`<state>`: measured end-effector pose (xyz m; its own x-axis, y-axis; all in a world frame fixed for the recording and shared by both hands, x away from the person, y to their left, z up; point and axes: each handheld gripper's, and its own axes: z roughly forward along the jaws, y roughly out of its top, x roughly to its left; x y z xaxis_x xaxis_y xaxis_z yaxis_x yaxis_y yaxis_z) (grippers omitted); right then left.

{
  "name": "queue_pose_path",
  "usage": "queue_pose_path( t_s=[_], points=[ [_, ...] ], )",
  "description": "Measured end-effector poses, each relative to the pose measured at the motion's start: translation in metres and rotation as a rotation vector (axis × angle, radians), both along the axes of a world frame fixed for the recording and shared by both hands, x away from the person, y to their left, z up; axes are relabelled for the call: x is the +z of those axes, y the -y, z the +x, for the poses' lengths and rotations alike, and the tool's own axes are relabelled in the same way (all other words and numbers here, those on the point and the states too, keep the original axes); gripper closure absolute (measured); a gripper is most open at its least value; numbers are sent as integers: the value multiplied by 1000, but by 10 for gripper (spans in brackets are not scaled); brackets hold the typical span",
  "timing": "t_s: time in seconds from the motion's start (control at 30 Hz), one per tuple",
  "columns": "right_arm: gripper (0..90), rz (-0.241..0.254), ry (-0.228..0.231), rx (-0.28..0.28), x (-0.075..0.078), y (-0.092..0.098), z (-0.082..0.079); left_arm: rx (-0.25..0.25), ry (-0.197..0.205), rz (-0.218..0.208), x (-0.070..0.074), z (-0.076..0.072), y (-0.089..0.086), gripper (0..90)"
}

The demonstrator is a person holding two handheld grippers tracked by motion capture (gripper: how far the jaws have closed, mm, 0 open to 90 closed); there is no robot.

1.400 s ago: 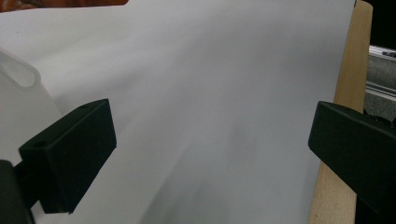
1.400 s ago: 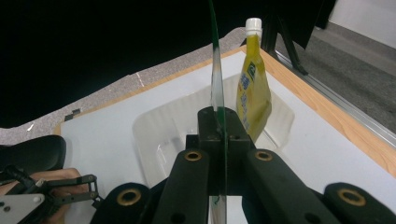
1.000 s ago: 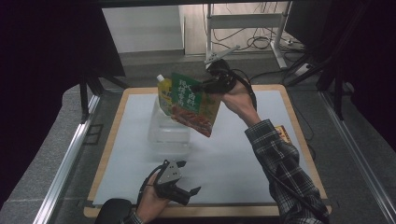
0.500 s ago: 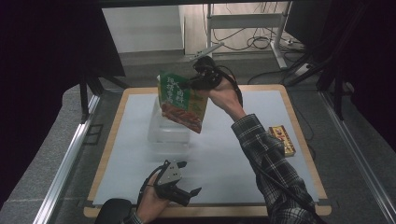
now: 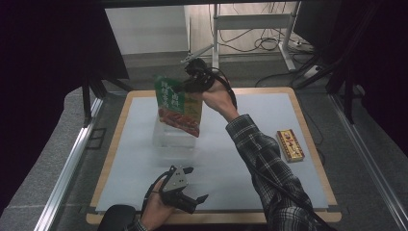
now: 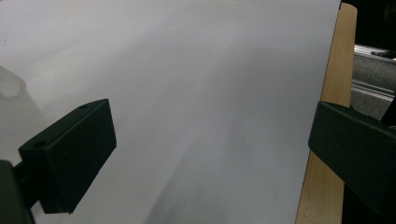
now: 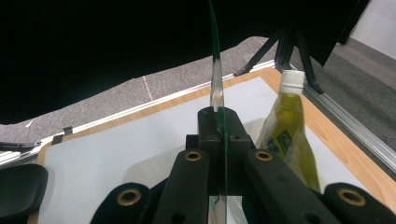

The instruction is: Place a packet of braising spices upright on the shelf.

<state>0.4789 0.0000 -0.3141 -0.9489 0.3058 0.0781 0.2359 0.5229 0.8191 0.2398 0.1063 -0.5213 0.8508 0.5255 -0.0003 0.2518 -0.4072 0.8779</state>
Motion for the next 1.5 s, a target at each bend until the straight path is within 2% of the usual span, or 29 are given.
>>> queue_pose_path(
  t_s=[0.37,0.53,0.8,0.97,1.27,1.3,1.5],
  points=[
    [890,-5,-3,13,-3,-16,4,-3,0,-1,0,0,0,5],
    [890,4,-22,7,-5,-19,5,-4,0,0,0,-1,0,5],
    [889,11,-10,5,-3,-25,5,-6,-3,0,0,0,0,6],
    [889,24,-23,-4,-6,-27,6,-6,-1,0,0,-1,1,5],
    [889,25,-46,-15,-19,-30,10,-5,0,7,0,-1,1,5],
    [889,19,-40,-18,-22,-30,10,-5,0,7,0,-1,1,6],
    [889,-5,-67,-32,-42,-31,15,-7,-1,9,0,-1,1,6]
  ],
)
